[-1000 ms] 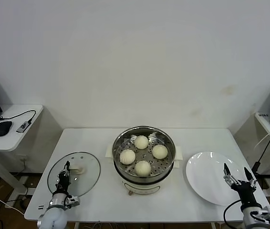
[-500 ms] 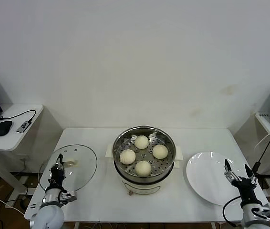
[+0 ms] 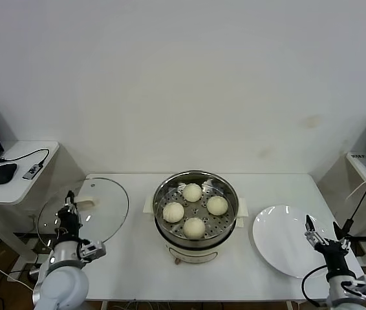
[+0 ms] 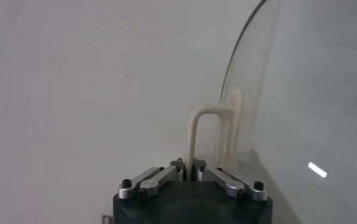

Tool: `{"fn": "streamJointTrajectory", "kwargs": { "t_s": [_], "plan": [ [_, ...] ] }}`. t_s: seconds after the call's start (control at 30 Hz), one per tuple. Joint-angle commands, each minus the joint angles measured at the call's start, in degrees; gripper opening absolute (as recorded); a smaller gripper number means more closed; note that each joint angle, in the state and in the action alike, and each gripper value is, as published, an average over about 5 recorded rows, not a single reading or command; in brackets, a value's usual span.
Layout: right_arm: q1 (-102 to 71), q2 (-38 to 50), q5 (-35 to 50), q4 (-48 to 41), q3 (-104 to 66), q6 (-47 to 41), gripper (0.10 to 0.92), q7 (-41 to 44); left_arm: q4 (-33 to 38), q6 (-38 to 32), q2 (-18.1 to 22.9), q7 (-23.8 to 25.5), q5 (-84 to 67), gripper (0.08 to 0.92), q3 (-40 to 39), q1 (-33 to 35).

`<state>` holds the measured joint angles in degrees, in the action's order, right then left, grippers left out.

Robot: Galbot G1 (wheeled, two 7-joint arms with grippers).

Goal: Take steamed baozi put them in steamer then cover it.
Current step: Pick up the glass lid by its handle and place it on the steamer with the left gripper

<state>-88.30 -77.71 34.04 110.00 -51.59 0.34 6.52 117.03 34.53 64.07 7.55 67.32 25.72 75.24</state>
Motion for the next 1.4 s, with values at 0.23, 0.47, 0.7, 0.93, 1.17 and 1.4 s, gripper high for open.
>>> {"fn": "streamJointTrajectory", "kwargs": {
  "t_s": [0.23, 0.47, 0.7, 0.93, 1.17, 1.4],
  "plan": [
    [0.57, -2.59, -5.62, 0.18, 0.29, -1.15, 0.823, -0.6, 5.17, 10.01, 5.62, 11.53, 11.15, 0.156, -14.45, -12.02],
    [0.78, -4.07, -7.24, -0.73, 0.17, -0.6, 0.823, -0.71, -1.02, 10.04, 9.84, 11.35, 11.69, 0.156, -21.36, -19.02],
    [0.69, -4.89, -8.17, -1.46, -0.17, -0.5, 0.823, -0.97, -4.97, 10.07, 14.24, 11.6, 13.41, 0.156, -29.21, -23.25],
    [0.73, -5.46, -9.14, -2.31, -0.19, -0.49, 0.823, -1.25, -7.46, 10.15, 17.61, 12.6, 13.81, 0.156, -34.0, -25.5],
    [1.24, -6.0, -9.81, -2.88, 0.02, -0.54, 0.823, -1.37, -10.07, 10.24, 21.05, 12.34, 13.64, 0.156, -37.11, -25.98],
    [1.17, -6.06, -10.07, -3.39, -0.02, -0.24, 0.823, -1.37, -12.19, 10.27, 22.6, 12.43, 15.16, 0.156, -38.31, -26.14]
  ]
}}
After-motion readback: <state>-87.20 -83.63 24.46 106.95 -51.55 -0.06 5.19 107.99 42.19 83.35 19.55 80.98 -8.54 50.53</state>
